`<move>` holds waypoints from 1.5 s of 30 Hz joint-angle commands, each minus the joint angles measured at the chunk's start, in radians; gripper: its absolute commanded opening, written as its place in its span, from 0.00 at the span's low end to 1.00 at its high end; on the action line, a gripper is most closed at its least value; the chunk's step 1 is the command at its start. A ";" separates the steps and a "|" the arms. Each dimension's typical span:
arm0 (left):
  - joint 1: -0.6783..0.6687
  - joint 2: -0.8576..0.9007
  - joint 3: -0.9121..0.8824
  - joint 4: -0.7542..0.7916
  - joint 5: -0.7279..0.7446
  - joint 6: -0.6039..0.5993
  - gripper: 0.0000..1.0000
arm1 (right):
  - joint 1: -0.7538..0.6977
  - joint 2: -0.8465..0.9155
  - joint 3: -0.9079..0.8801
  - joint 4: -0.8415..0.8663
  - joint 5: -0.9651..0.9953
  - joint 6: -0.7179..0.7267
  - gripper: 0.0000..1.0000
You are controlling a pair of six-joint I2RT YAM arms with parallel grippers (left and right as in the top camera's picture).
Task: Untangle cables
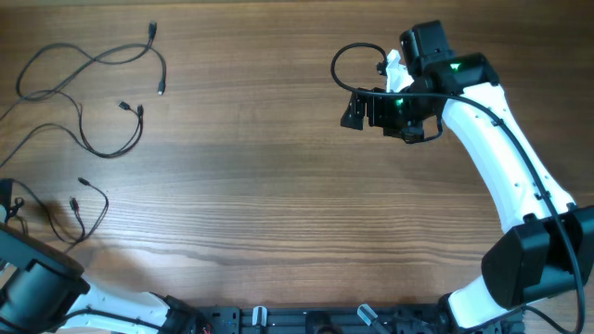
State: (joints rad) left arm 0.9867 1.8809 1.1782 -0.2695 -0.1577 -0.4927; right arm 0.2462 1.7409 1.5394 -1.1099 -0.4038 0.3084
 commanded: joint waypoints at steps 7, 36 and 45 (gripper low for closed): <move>-0.012 -0.124 0.005 -0.036 -0.022 0.171 1.00 | 0.004 -0.010 -0.010 0.003 -0.013 -0.018 1.00; -0.554 -0.640 0.004 -0.736 0.673 0.254 1.00 | -0.025 -0.446 -0.010 -0.265 0.275 0.007 1.00; -0.643 -0.724 0.004 -0.907 0.676 0.367 1.00 | -0.025 -0.714 -0.030 -0.283 0.323 0.006 1.00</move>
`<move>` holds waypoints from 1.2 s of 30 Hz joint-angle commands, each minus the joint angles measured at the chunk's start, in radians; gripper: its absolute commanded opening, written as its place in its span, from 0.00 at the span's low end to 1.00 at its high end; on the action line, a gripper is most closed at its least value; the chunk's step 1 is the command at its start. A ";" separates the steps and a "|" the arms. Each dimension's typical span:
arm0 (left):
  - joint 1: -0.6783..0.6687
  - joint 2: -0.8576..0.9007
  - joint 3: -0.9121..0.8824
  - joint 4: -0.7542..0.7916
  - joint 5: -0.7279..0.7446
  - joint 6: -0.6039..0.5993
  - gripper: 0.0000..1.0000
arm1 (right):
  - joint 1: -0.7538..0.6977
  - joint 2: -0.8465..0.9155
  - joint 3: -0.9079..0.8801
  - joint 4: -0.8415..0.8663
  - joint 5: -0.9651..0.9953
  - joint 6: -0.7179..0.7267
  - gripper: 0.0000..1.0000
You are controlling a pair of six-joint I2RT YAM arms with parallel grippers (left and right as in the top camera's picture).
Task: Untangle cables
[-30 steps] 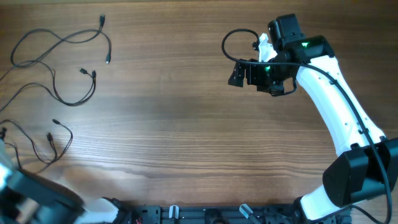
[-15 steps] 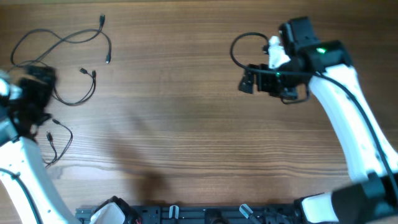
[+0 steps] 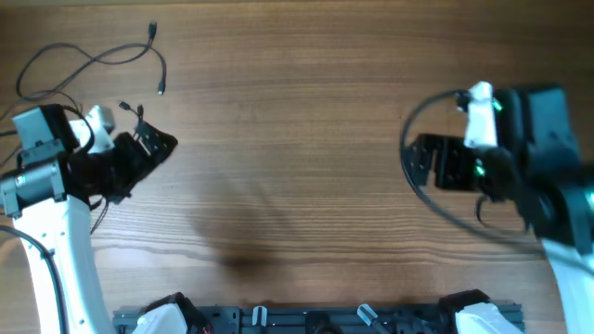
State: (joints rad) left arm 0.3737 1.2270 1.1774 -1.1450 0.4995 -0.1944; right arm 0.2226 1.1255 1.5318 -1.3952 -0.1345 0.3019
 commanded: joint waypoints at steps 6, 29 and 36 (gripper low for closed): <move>-0.043 -0.304 0.005 -0.097 0.020 0.083 1.00 | -0.001 -0.311 -0.166 0.036 0.109 0.023 1.00; -0.043 -1.147 0.005 -0.215 0.019 0.083 1.00 | -0.001 -0.423 -0.408 0.257 0.109 0.101 1.00; -0.043 -1.147 0.005 -0.215 0.019 0.083 1.00 | -0.001 -0.397 -0.408 0.253 0.109 0.101 1.00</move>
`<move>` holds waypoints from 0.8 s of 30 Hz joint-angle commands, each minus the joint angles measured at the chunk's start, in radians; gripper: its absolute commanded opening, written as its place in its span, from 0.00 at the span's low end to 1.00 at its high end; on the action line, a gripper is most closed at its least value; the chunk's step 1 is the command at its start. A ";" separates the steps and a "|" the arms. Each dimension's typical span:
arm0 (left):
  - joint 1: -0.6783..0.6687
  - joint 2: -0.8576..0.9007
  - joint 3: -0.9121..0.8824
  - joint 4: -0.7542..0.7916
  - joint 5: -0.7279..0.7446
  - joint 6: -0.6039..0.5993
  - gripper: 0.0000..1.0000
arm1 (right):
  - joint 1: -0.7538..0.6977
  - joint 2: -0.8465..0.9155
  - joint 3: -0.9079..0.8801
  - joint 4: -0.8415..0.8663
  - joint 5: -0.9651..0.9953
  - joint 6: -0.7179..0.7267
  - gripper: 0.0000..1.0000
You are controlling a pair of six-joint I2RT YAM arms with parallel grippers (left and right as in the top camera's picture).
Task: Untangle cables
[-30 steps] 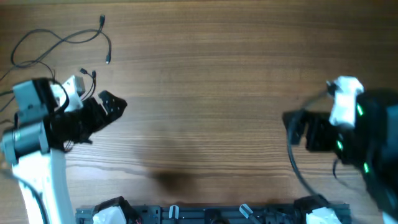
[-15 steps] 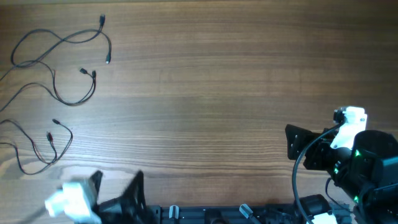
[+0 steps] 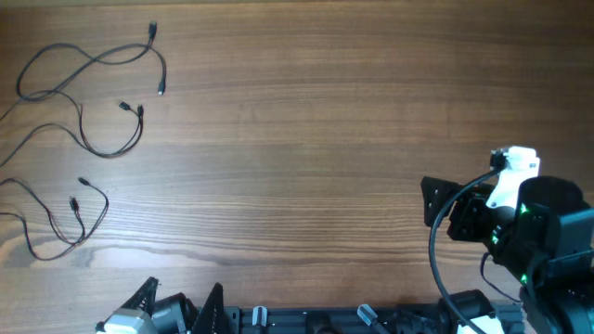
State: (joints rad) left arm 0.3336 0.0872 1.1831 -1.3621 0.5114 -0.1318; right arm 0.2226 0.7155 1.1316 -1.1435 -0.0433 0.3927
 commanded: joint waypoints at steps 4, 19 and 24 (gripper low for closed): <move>-0.003 -0.007 -0.001 0.002 0.008 0.020 1.00 | -0.001 0.024 -0.008 -0.002 0.018 0.010 1.00; -0.003 -0.007 -0.001 0.002 0.008 0.020 1.00 | -0.001 0.051 -0.008 -0.001 0.018 0.010 1.00; -0.003 -0.007 -0.001 0.002 0.008 0.020 1.00 | -0.001 0.055 -0.008 -0.001 0.018 0.010 1.00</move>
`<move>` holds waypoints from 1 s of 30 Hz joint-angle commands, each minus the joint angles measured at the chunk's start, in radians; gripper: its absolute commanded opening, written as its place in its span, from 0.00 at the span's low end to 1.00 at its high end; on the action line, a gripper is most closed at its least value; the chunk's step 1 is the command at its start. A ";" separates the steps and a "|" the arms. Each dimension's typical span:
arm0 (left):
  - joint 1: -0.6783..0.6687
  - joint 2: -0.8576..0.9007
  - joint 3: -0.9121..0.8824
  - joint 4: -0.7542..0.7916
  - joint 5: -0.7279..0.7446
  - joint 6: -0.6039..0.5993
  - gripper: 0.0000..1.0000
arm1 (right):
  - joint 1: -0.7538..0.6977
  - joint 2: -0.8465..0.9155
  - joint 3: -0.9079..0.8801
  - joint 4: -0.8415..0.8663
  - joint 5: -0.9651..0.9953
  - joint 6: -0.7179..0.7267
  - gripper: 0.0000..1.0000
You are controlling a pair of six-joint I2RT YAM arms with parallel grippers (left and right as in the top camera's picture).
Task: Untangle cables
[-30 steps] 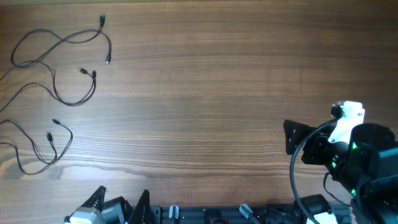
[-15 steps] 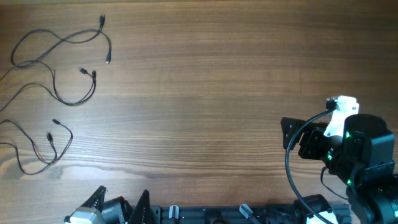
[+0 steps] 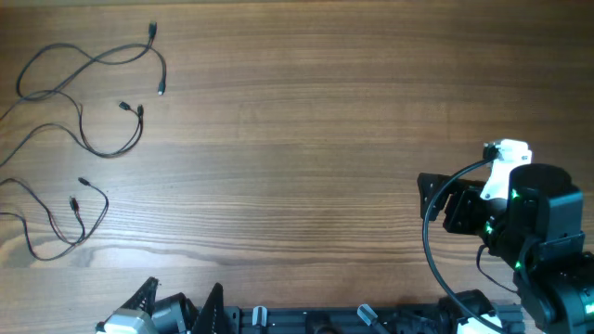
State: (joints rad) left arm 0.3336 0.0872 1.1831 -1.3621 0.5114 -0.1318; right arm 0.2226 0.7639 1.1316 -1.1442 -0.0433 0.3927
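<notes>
Three thin black cables lie apart at the table's left in the overhead view: one at the far left (image 3: 93, 58), a second below it (image 3: 104, 148), a third near the left edge (image 3: 70, 223). None crosses another. My left gripper (image 3: 181, 299) sits at the near edge, its two fingers spread open and empty, well short of the cables. My right gripper (image 3: 436, 202) hangs over the near right of the table, far from the cables; the way its jaws stand is not clear from above.
The right arm's own black lead (image 3: 429, 250) loops beside its wrist. The wooden table (image 3: 297, 139) runs between the two arms. A black rail (image 3: 316, 320) lines the near edge.
My right gripper has shifted slightly left and away from the near edge. The left gripper and the three cables are as they were.
My right gripper was first over the far centre-right, the left arm at the lower left corner. Then the left gripper hung beside the middle cable and the right arm over the right side. Both arms then stood at the near edge. The cables lie the same throughout.
</notes>
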 commanded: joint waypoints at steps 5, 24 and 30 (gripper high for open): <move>-0.003 -0.007 -0.001 0.002 0.008 0.020 1.00 | -0.001 0.008 -0.008 0.000 0.018 0.010 1.00; -0.003 -0.007 -0.001 -0.002 0.008 0.020 1.00 | -0.001 -0.002 -0.008 -0.001 0.018 0.010 1.00; -0.003 -0.007 -0.001 -0.002 0.008 0.020 1.00 | -0.001 -0.010 -0.008 0.000 0.018 0.010 1.00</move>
State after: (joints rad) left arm 0.3336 0.0872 1.1831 -1.3624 0.5114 -0.1314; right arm 0.2226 0.7666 1.1316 -1.1442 -0.0433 0.3927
